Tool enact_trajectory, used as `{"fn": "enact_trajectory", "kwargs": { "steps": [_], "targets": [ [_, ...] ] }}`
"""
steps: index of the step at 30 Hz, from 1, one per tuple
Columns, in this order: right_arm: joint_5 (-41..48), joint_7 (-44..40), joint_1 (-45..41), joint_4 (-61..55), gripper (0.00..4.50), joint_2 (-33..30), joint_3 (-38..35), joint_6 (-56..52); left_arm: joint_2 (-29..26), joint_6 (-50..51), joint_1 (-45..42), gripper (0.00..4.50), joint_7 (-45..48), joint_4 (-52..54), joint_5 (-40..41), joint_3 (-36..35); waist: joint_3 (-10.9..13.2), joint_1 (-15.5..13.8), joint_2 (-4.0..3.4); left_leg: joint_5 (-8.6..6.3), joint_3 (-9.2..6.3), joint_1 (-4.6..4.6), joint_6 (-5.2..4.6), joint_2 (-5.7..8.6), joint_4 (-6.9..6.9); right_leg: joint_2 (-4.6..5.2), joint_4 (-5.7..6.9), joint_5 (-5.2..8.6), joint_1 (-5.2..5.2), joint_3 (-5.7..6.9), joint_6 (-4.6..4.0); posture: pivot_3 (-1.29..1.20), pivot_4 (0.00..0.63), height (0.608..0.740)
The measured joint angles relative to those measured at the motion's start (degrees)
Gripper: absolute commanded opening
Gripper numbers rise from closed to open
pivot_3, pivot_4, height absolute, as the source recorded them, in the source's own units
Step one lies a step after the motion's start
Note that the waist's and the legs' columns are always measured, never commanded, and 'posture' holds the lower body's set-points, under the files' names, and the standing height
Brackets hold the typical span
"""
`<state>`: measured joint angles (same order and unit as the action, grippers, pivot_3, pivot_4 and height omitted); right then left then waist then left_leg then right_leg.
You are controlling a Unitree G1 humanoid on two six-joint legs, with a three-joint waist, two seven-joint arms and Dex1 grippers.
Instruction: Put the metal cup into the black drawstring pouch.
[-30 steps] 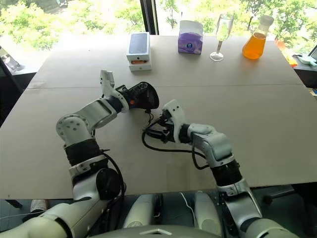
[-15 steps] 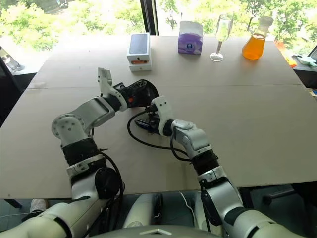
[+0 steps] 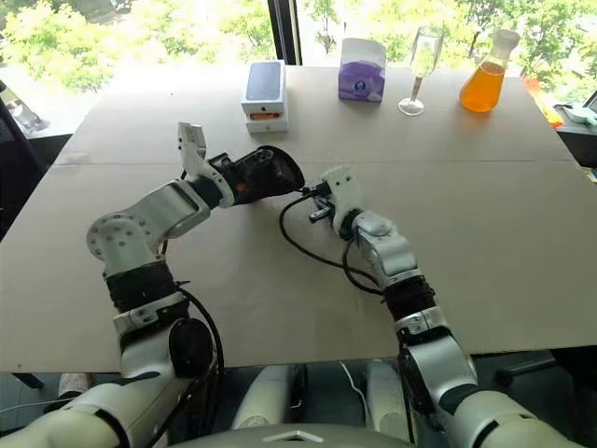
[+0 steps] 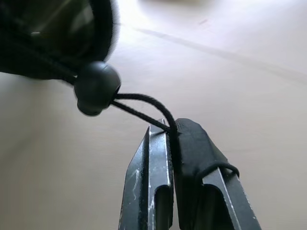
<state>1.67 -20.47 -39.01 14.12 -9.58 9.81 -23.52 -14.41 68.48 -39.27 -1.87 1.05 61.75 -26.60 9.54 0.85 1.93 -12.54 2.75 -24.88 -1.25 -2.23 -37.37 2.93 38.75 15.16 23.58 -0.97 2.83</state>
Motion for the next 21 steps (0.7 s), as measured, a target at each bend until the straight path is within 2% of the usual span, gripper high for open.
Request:
{"fn": "enact_trajectory", "kwargs": {
  "steps": [1,2,3,5,10,13,15,21],
  "targets": [
    [-1.2,-0.66,-0.07,-2.13,0.0,-2.41,0.16,-0.13,-1.41,0.16,0.99,1.19,1.91,1.24,-0.24,1.58,0.0,0.04,-0.01,0.0,0.01,0.01,0.01,0.02,0.03,-0.01,0.0,0.0,0.02,0.0,0.0,0.0,0.15,0.74],
    [-3.03,-2.2,-0.35,-5.88,0.0,-6.53,0.79,-0.48,-4.66,0.07,2.67,1.71,6.13,3.67,-1.3,4.88,0.01,0.19,-0.01,0.0,0.04,0.03,0.02,0.01,0.09,-0.06,-0.02,0.0,0.05,-0.02,-0.01,0.0,0.15,0.74],
    [-3.6,-2.88,-0.53,-7.25,0.0,-7.8,1.0,-0.71,-5.9,0.1,3.18,1.99,7.71,4.62,-1.61,6.23,0.01,0.27,-0.02,0.0,0.05,0.04,0.02,0.0,0.11,-0.11,-0.03,0.0,0.06,-0.03,-0.01,0.0,0.15,0.74],
    [-5.38,-6.48,-2.05,-12.77,0.0,-11.9,2.24,-1.61,-11.0,-2.74,5.04,1.99,16.96,8.47,-4.88,12.63,0.01,0.85,-0.04,0.06,0.05,0.17,0.13,-0.09,0.24,-0.22,0.01,0.02,0.05,-0.07,-0.04,0.0,0.15,0.74],
    [-7.17,-11.92,-3.34,-17.47,0.0,-16.55,5.09,-1.43,-19.41,-13.66,6.23,1.99,33.8,11.98,-14.16,23.16,0.05,1.08,-0.09,0.08,0.08,0.11,0.12,-0.03,0.19,-0.15,-0.09,0.04,0.02,-0.09,-0.07,0.0,0.15,0.74],
    [-8.19,-13.82,-4.95,-18.36,0.0,-18.46,5.34,-1.05,-19.51,-20.17,4.11,1.99,38.64,11.13,-20.28,28.17,0.05,0.41,-0.08,0.0,0.07,0.04,-0.02,0.0,0.12,-0.14,-0.17,0.03,0.0,-0.07,-0.05,0.0,0.15,0.74],
    [-8.21,-15.24,-5.83,-20.11,0.0,-18.72,5.42,-1.03,-17.54,-24.81,1.71,1.99,41.09,8.92,-23.97,30.66,0.05,-0.14,-0.08,-0.01,0.06,0.03,-0.04,-0.01,0.11,-0.18,-0.19,0.03,0.0,-0.05,-0.05,0.0,0.15,0.74],
    [-8.46,-17.68,-5.98,-23.55,0.0,-18.78,6.3,-1.28,-12.97,-29.68,-0.91,1.99,42.97,2.37,-29.01,32.26,0.05,-0.12,-0.09,-0.02,0.05,-0.04,-0.08,-0.04,0.08,-0.22,-0.25,0.04,0.01,-0.05,-0.04,0.0,0.15,0.74]
  ]
}}
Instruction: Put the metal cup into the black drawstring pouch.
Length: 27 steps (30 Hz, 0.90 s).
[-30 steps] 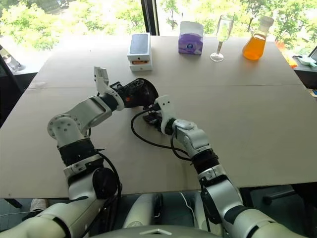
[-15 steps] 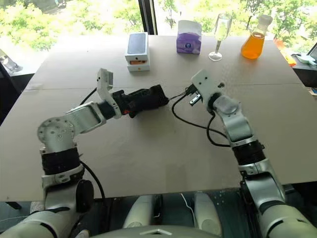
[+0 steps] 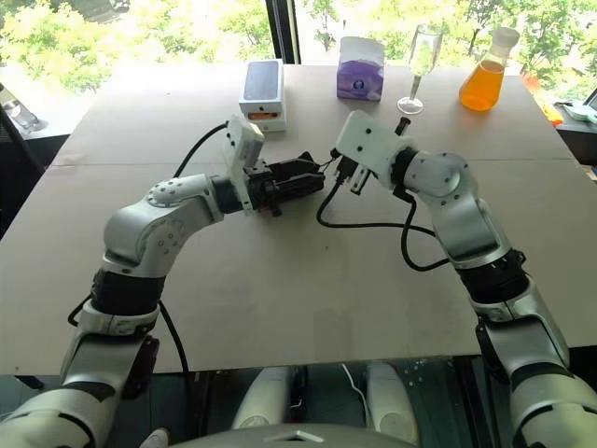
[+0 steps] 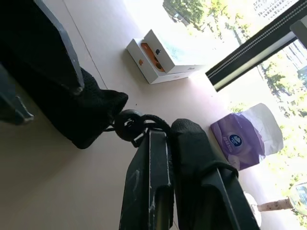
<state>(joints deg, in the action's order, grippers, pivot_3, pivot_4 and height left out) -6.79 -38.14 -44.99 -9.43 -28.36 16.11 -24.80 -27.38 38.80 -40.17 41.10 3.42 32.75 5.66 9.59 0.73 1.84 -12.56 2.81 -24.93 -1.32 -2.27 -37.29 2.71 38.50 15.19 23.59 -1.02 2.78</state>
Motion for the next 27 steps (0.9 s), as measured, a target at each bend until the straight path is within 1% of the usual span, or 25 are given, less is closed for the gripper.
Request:
{"fn": "enact_trajectory", "kwargs": {
  "steps": [4,11,15,16,17,23,26,27],
  "targets": [
    [-0.28,-0.21,0.01,-1.66,0.0,0.71,1.06,-0.26,1.64,-1.77,-3.23,1.99,1.44,-4.57,-2.28,-0.01,0.0,-0.03,0.0,-0.06,-0.03,0.0,-0.1,-0.01,-0.02,-0.02,0.01,0.0,0.0,0.04,0.0,0.0,0.15,0.74],
    [-1.36,0.0,-0.01,-1.99,0.0,1.95,1.38,-1.27,3.03,-3.53,-6.37,1.99,4.9,-7.5,-4.55,0.27,0.0,-0.04,0.0,-0.06,-0.03,-0.01,-0.1,-0.01,-0.04,-0.02,0.01,0.0,-0.01,0.04,0.0,0.0,0.15,0.74],
    [-1.99,0.25,-0.02,-1.98,0.0,2.36,1.37,-1.43,3.94,-4.29,-6.79,1.01,6.3,-8.65,-5.5,0.9,0.0,-0.03,0.0,-0.06,-0.03,-0.01,-0.1,-0.01,-0.05,-0.02,0.02,0.0,-0.01,0.04,0.0,0.0,0.15,0.74],
    [-2.13,0.37,-0.01,-1.98,0.0,2.65,1.4,-1.51,3.97,-4.34,-6.9,0.42,6.71,-8.92,-5.86,1.21,0.0,-0.01,0.0,-0.06,-0.03,-0.01,-0.1,-0.01,-0.05,-0.02,0.02,0.0,0.0,0.04,0.0,0.0,0.15,0.74],
    [-2.18,0.39,-0.01,-1.98,0.0,2.76,1.4,-1.54,4.02,-4.35,-6.9,0.22,6.82,-9.02,-5.94,1.34,0.0,0.01,0.0,-0.06,-0.03,-0.01,-0.1,-0.01,-0.05,-0.02,0.03,0.0,0.0,0.03,0.0,0.0,0.15,0.74],
    [-2.1,1.41,-0.01,-1.98,0.0,3.97,0.88,-3.69,4.07,-5.39,-7.36,0.17,7.77,-10.0,-7.8,1.55,0.0,-0.01,0.0,-0.05,-0.03,-0.01,-0.1,-0.02,-0.06,-0.03,0.04,0.0,-0.01,0.04,0.0,0.0,0.15,0.74],
    [-1.01,3.18,0.03,-1.74,0.0,5.46,-1.3,-6.34,3.84,-6.49,-8.2,0.17,7.93,-11.36,-9.53,1.71,0.0,-0.03,0.0,-0.05,-0.03,-0.01,-0.09,-0.02,-0.07,-0.03,0.06,0.0,-0.01,0.04,0.0,0.0,0.15,0.74],
    [0.26,4.53,0.04,-1.25,0.0,6.64,-3.7,-7.98,3.54,-7.64,-8.56,0.17,8.03,-12.5,-10.9,2.24,0.0,-0.05,0.0,0.0,-0.04,-0.01,-0.02,-0.02,-0.07,-0.03,0.07,0.0,-0.01,0.05,0.0,0.0,0.15,0.74]
  ]
}}
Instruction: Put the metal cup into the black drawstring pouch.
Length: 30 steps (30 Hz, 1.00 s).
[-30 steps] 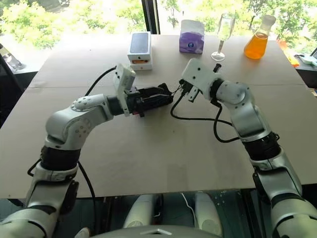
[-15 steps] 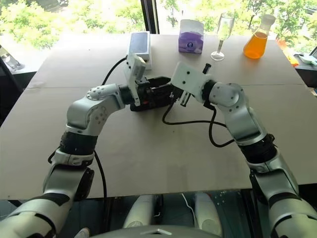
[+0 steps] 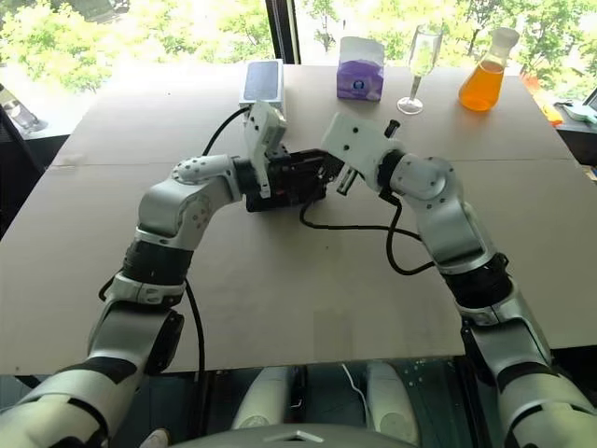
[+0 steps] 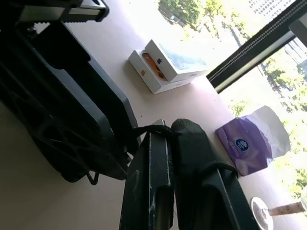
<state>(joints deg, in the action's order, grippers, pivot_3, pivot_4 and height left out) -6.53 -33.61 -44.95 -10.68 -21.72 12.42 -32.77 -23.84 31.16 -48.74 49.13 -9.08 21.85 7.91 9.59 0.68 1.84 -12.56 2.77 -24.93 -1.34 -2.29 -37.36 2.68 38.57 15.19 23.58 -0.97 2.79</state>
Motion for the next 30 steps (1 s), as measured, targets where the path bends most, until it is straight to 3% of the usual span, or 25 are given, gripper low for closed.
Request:
{"fn": "enact_trajectory", "kwargs": {
  "steps": [5,11,16,18,19,21,22,23,25,28,30],
  "targets": [
    [4.46,7.98,0.5,6.61,0.0,0.66,-14.15,-4.53,-1.73,-2.86,-0.67,0.17,0.12,-10.77,-6.73,3.48,0.0,-0.23,-0.01,-0.03,0.02,-0.02,-0.05,0.02,-0.02,0.01,0.0,0.0,-0.01,0.02,0.0,0.0,0.15,0.74],
    [8.12,10.36,5.77,14.76,0.0,-2.37,-19.45,-4.07,-0.78,-4.13,-2.91,0.17,1.08,-14.46,-8.93,5.61,0.03,-0.04,-0.07,-0.05,0.04,-0.09,-0.09,0.02,0.01,0.01,-0.06,0.0,0.04,-0.01,0.0,0.0,0.15,0.74],
    [10.91,9.74,11.08,15.37,0.0,-3.45,-19.58,-2.27,0.64,-5.34,-2.41,0.17,1.03,-15.7,-9.64,6.41,0.07,0.33,-0.15,-0.06,0.06,-0.07,-0.11,-0.01,0.01,-0.02,-0.02,0.0,0.07,-0.07,0.0,0.0,0.15,0.74],
    [12.76,6.06,15.24,11.55,0.0,-4.53,-18.94,-1.94,0.38,-4.08,-0.27,1.21,3.32,-14.53,-7.06,4.12,0.05,0.35,-0.21,-0.07,0.06,-0.03,-0.11,-0.02,0.03,-0.04,-0.01,0.0,0.07,-0.09,0.01,0.0,0.15,0.74],
    [13.31,4.72,16.74,10.31,0.52,-5.26,-18.35,-1.84,0.42,-3.2,0.9,1.7,3.95,-13.7,-5.32,2.44,0.06,0.37,-0.22,-0.07,0.07,-0.04,-0.11,-0.04,0.03,-0.04,-0.02,0.0,0.07,-0.1,0.01,0.0,0.15,0.74],
    [13.78,2.61,18.92,8.93,0.95,-6.15,-17.15,-1.66,0.41,-1.13,2.62,2.34,4.55,-11.79,-2.75,-0.02,0.06,0.41,-0.22,-0.07,0.07,-0.06,-0.12,-0.05,0.0,-0.04,-0.02,0.0,0.07,-0.1,0.01,0.0,0.15,0.74],
    [14.86,0.08,21.59,7.21,1.59,-6.69,-16.22,-1.15,0.78,3.33,4.65,2.99,3.91,-7.39,1.1,-3.32,0.06,0.29,-0.22,-0.07,0.05,-0.06,-0.13,-0.05,-0.06,-0.03,0.02,0.0,0.05,-0.08,0.01,0.0,0.15,0.74],
    [15.49,-1.19,22.88,6.72,1.8,-6.94,-15.56,-0.71,1.09,6.24,5.25,3.18,3.23,-4.95,3.84,-5.46,0.06,0.22,-0.21,-0.08,0.02,-0.06,-0.13,-0.05,-0.1,-0.03,0.05,0.0,0.04,-0.07,0.01,0.0,0.15,0.74],
    [16.71,-3.21,24.99,5.43,2.79,-7.41,-15.39,-0.24,2.3,11.76,5.81,4.03,0.7,-0.07,8.95,-9.86,0.06,-0.02,-0.21,-0.08,-0.03,-0.03,-0.15,-0.04,-0.17,0.0,0.13,0.0,-0.02,-0.03,0.02,0.0,0.15,0.74],
    [20.05,-6.59,30.87,0.65,4.05,-9.64,-17.14,1.77,4.44,18.8,9.23,4.03,-7.47,9.43,16.21,-17.73,0.06,-0.05,-0.22,-0.1,-0.06,0.02,-0.16,-0.07,-0.19,0.02,0.15,0.0,-0.09,-0.04,0.03,0.0,0.15,0.74],
    [22.2,-8.5,36.24,-1.92,4.05,-11.18,-20.65,3.43,4.48,18.7,14.96,4.03,-13.25,16.36,16.5,-21.6,0.06,0.08,-0.22,-0.09,-0.02,0.12,-0.16,-0.06,-0.14,0.02,0.15,0.0,-0.13,-0.08,0.03,0.0,0.15,0.74]
  ]
}}
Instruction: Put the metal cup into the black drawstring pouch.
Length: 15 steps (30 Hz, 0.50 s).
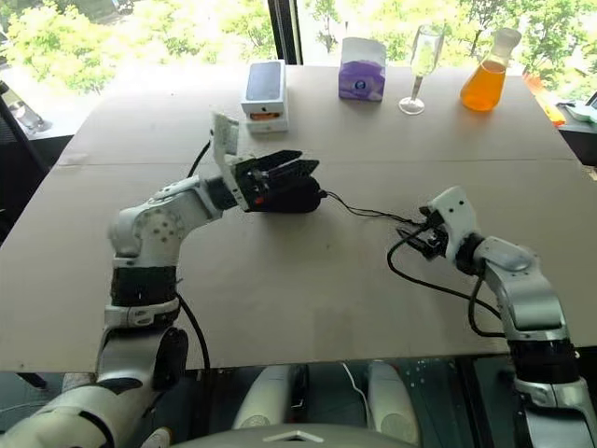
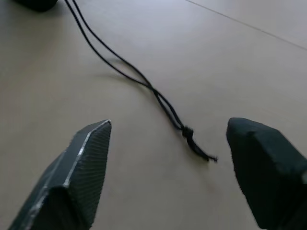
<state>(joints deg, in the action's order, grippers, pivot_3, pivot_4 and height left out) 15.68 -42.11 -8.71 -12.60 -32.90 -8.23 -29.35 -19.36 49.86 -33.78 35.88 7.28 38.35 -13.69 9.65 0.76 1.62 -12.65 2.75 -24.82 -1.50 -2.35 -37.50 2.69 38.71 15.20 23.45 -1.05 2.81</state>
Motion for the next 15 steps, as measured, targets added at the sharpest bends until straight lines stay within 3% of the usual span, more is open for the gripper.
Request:
{"fn": "enact_trajectory", "kwargs": {
  "steps": [2,7,15],
  "targets": [
    [1.42,-1.36,3.6,-1.67,4.05,-0.32,-2.45,2.96,0.91,-3.12,5.05,4.03,-1.99,3.83,-0.43,-1.88,0.0,0.06,-0.01,0.0,0.05,0.1,0.0,-0.01,0.03,-0.01,0.02,0.0,-0.03,-0.04,0.0,0.0,0.15,0.74],
    [8.82,-6.73,11.59,-7.86,4.05,1.76,-7.74,13.1,-1.56,-14.5,26.82,4.03,2.09,12.81,-3.32,-2.05,-0.04,0.03,-0.02,-0.01,0.06,0.24,0.0,-0.15,0.05,-0.02,0.06,0.0,-0.12,-0.04,-0.02,0.0,0.15,0.74],
    [9.39,-6.5,21.36,-8.25,4.05,4.17,-12.58,24.73,-4.63,-22.99,44.85,4.03,2.96,20.82,-3.41,-9.6,-0.08,-0.5,0.0,-0.06,0.05,0.63,-0.1,-0.2,0.03,0.06,-0.14,0.03,-0.6,0.01,-0.06,0.0,0.15,0.74]
  ]
}}
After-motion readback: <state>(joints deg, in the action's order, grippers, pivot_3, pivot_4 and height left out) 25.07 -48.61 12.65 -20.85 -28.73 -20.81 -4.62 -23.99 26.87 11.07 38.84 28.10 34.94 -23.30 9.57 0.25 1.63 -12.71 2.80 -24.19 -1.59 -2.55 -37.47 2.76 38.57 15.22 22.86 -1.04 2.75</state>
